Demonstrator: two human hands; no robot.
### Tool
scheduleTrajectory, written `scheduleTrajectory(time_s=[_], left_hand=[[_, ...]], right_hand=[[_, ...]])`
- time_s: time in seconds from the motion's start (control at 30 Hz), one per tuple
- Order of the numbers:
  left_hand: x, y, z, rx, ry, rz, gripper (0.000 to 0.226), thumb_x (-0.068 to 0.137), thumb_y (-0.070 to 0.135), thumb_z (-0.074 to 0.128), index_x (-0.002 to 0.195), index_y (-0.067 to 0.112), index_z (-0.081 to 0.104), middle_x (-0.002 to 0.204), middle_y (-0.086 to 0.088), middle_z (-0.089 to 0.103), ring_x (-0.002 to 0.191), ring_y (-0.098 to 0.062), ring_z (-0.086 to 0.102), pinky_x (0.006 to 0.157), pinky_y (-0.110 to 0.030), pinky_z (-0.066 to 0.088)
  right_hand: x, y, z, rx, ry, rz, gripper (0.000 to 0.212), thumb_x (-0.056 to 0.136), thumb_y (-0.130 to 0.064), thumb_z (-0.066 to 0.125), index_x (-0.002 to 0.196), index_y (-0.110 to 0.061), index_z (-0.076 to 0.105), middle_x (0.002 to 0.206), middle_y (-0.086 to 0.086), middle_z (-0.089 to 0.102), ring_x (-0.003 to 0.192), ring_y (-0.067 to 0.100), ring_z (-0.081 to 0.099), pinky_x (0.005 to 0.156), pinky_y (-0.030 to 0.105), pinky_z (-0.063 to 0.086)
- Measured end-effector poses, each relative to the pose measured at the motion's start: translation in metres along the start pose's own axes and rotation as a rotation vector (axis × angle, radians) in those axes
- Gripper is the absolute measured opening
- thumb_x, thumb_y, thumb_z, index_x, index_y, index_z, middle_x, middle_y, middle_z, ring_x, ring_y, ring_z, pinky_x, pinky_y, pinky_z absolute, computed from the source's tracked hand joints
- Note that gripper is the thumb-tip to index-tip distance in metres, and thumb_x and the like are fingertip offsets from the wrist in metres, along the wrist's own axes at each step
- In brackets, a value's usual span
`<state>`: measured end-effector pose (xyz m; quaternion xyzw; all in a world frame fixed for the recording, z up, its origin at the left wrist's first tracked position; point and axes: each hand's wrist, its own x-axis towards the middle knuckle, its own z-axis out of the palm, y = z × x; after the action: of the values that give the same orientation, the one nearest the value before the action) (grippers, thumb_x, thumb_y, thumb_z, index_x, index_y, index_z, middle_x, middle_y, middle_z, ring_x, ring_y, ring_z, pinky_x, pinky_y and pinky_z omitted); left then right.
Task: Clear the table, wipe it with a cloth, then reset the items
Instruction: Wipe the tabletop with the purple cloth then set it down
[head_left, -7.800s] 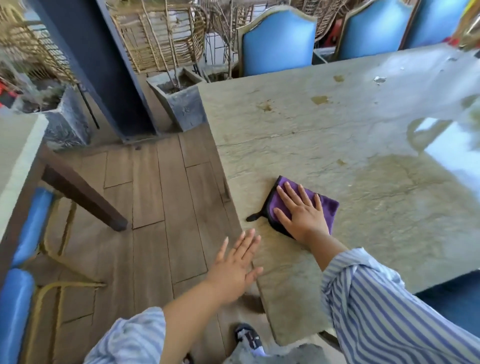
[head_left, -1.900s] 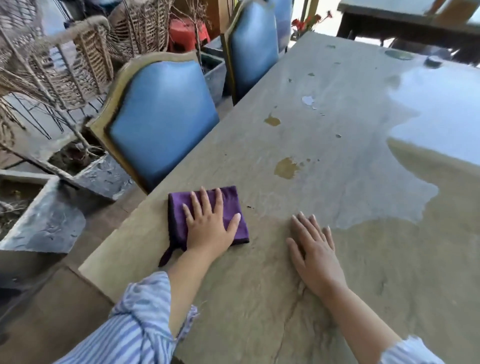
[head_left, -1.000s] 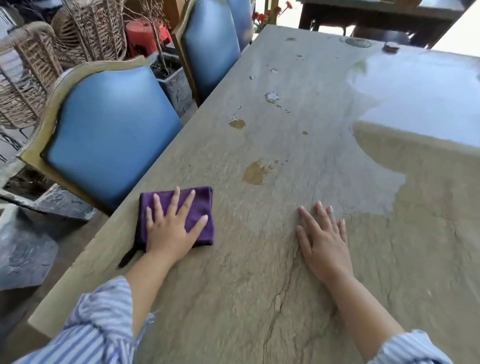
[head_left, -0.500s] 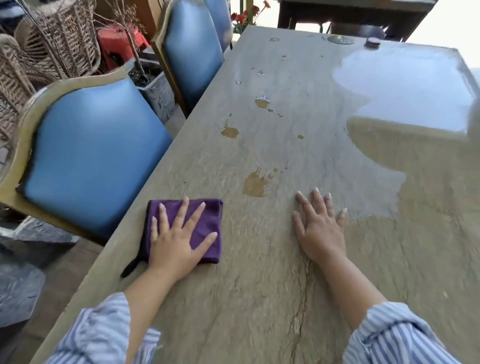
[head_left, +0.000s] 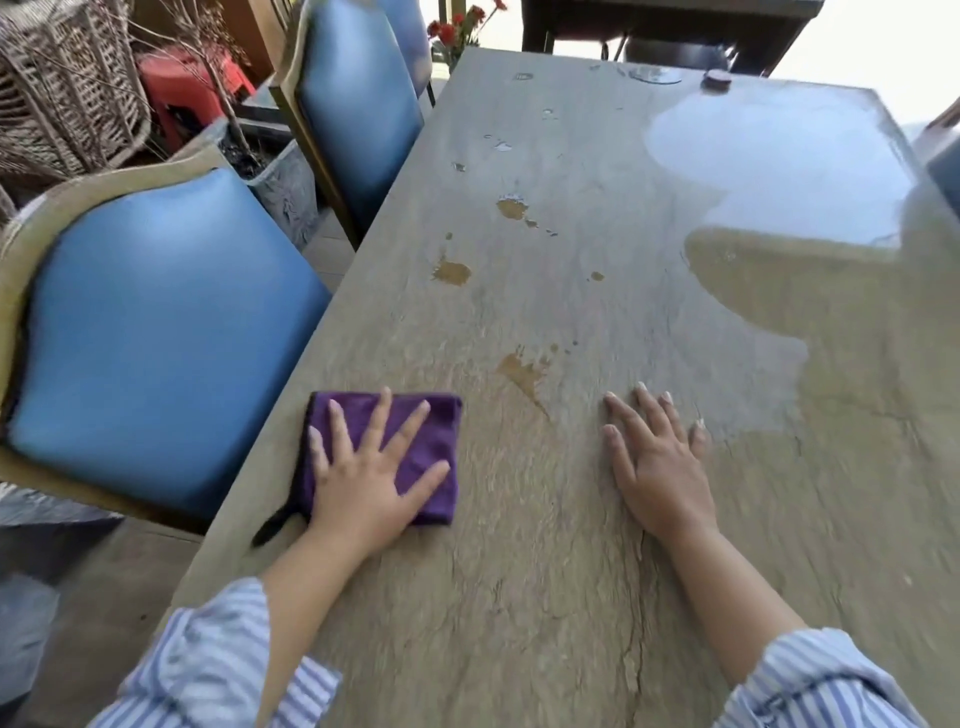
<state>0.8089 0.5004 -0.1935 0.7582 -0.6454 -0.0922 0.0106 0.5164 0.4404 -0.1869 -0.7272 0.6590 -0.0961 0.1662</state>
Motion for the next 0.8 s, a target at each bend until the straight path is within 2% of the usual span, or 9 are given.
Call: scheduleTrajectory(time_s=[0.07, 0.13, 0.27, 0.33, 0.4, 0.5, 0.63, 0.7, 0.8], left_hand=[[0.047, 0.010, -0.005, -0.032, -0.002, -0.174, 0.072, 0.081, 0.077, 0.019, 0.144, 0.050, -0.006, 0.159, 0.003, -0.015, 0.140, -0.049, -0.016, 0.111, -0.063, -0.010], [0.073, 0.040, -0.007, -0.061, -0.028, -0.184, 0.070, 0.087, 0.070, 0.023, 0.146, 0.046, -0.004, 0.159, -0.003, -0.014, 0.137, -0.053, -0.018, 0.110, -0.065, -0.009], [0.015, 0.098, 0.007, -0.055, -0.048, 0.193, 0.069, 0.084, 0.070, 0.021, 0.145, 0.048, -0.004, 0.159, -0.003, -0.014, 0.137, -0.054, -0.017, 0.109, -0.064, -0.013], [-0.035, 0.096, 0.017, -0.014, -0.002, 0.351, 0.067, 0.084, 0.071, 0.023, 0.146, 0.048, 0.008, 0.160, -0.001, 0.003, 0.139, -0.055, 0.000, 0.107, -0.063, 0.000], [-0.046, 0.072, 0.016, 0.028, -0.004, 0.375, 0.066, 0.085, 0.074, 0.016, 0.145, 0.049, 0.012, 0.159, 0.002, 0.011, 0.139, -0.052, 0.010, 0.107, -0.060, 0.005], [0.003, 0.035, 0.008, 0.011, 0.024, 0.185, 0.072, 0.075, 0.082, 0.003, 0.141, 0.055, -0.004, 0.159, 0.008, -0.005, 0.142, -0.046, -0.007, 0.113, -0.057, -0.008], [0.084, 0.069, -0.003, -0.049, -0.026, -0.106, 0.068, 0.086, 0.070, 0.020, 0.145, 0.047, -0.005, 0.159, -0.002, -0.014, 0.138, -0.052, -0.017, 0.112, -0.063, -0.009], [0.078, 0.107, -0.004, -0.051, -0.080, -0.015, 0.066, 0.089, 0.065, 0.022, 0.146, 0.045, -0.006, 0.158, -0.004, -0.018, 0.136, -0.053, -0.020, 0.110, -0.064, -0.012], [0.015, 0.127, 0.012, -0.031, -0.067, 0.323, 0.065, 0.085, 0.069, 0.017, 0.142, 0.052, -0.009, 0.156, 0.002, -0.023, 0.137, -0.049, -0.025, 0.109, -0.061, -0.018]], right_hand=[[0.000, 0.000, 0.001, 0.008, 0.004, 0.006, 0.051, 0.094, -0.053, 0.018, 0.143, -0.040, 0.028, 0.157, -0.006, 0.015, 0.146, 0.015, 0.001, 0.116, 0.043, -0.008], [0.000, 0.000, 0.002, 0.024, 0.026, 0.008, 0.056, 0.090, -0.054, 0.015, 0.142, -0.040, 0.030, 0.157, -0.006, 0.017, 0.146, 0.016, -0.001, 0.116, 0.042, -0.008], [-0.002, 0.001, 0.003, 0.100, 0.114, 0.027, 0.062, 0.088, -0.059, 0.011, 0.138, -0.037, 0.040, 0.156, -0.001, 0.020, 0.146, 0.017, -0.007, 0.116, 0.041, -0.005], [-0.003, 0.001, 0.002, 0.142, 0.157, 0.033, 0.068, 0.085, -0.061, 0.009, 0.136, -0.033, 0.044, 0.156, -0.001, 0.021, 0.146, 0.016, -0.007, 0.117, 0.041, -0.004], [-0.004, 0.001, 0.001, 0.178, 0.168, 0.040, 0.071, 0.085, -0.061, 0.008, 0.136, -0.030, 0.046, 0.155, -0.001, 0.022, 0.146, 0.015, -0.007, 0.116, 0.039, -0.005], [-0.004, 0.002, 0.001, 0.200, 0.166, 0.036, 0.071, 0.085, -0.061, 0.008, 0.135, -0.029, 0.047, 0.155, -0.002, 0.022, 0.146, 0.014, -0.007, 0.116, 0.039, -0.005], [-0.003, 0.005, 0.004, 0.178, 0.176, 0.007, 0.069, 0.087, -0.060, 0.011, 0.137, -0.027, 0.044, 0.155, -0.002, 0.022, 0.146, 0.014, -0.008, 0.117, 0.042, -0.001], [-0.003, 0.005, 0.003, 0.246, 0.211, -0.005, 0.066, 0.088, -0.059, 0.014, 0.137, -0.026, 0.043, 0.154, -0.002, 0.024, 0.146, 0.014, -0.006, 0.117, 0.040, 0.003], [-0.005, 0.010, -0.009, 0.450, 0.263, 0.056, 0.065, 0.087, -0.058, 0.019, 0.135, -0.024, 0.045, 0.154, -0.001, 0.025, 0.146, 0.014, -0.003, 0.113, 0.028, 0.004]])
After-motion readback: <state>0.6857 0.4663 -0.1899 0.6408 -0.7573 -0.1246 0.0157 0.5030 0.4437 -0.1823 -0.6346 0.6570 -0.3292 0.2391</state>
